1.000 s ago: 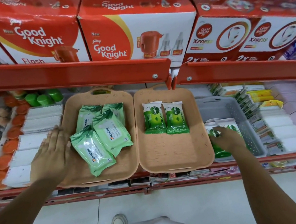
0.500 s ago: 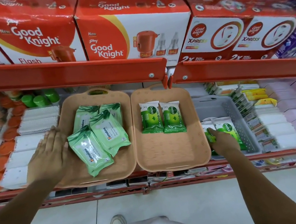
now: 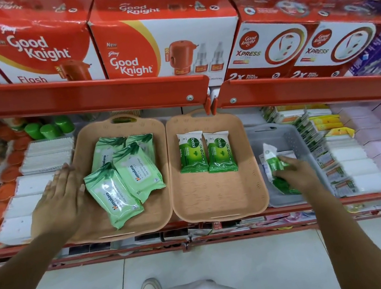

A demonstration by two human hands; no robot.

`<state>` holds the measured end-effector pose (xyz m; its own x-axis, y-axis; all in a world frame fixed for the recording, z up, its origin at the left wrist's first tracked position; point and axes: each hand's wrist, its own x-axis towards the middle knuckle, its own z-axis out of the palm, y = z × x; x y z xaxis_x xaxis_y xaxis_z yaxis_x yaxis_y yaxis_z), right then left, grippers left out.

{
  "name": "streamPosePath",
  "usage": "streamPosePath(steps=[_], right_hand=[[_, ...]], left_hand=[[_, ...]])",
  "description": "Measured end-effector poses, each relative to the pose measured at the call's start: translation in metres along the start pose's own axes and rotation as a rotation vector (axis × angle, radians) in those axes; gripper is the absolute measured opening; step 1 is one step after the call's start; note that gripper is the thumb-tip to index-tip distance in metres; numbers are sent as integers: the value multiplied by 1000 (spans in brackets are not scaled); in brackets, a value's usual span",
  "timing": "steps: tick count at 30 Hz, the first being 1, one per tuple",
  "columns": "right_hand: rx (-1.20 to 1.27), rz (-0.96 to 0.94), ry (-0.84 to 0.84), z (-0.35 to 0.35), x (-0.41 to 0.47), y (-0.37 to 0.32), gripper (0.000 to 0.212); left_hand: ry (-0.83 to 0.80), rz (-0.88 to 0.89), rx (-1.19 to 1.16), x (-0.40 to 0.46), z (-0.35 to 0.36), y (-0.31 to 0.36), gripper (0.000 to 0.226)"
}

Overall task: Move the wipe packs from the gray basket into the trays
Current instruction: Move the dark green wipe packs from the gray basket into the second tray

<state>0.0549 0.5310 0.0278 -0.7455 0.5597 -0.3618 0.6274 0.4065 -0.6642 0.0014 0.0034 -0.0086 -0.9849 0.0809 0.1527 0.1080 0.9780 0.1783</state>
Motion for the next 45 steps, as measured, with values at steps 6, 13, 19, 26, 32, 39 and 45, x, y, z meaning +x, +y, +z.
streamPosePath(steps=[6, 13, 19, 26, 32, 39, 45], right_hand=[[458, -147, -83, -9, -54, -57, 50], [-176, -409, -204, 100, -84, -97, 55], [-641, -407, -114, 161, -92, -107, 47], [-716, -458, -175, 171, -85, -85, 61], [-456, -495, 72, 109, -64, -69, 47], [-421, -289, 341, 32, -5, -5, 41], [-588, -45, 127, 18, 23, 32, 48]], left_hand=[[-1, 0, -1, 0, -2, 4, 59], [-30, -11, 3, 1, -4, 6, 60], [-33, 4, 4, 0, -4, 7, 56], [-23, 15, 15, 0, -4, 3, 55], [-24, 12, 19, 1, -2, 2, 58], [-29, 4, 11, 1, -1, 2, 60], [-27, 1, 0, 0, -1, 1, 60]])
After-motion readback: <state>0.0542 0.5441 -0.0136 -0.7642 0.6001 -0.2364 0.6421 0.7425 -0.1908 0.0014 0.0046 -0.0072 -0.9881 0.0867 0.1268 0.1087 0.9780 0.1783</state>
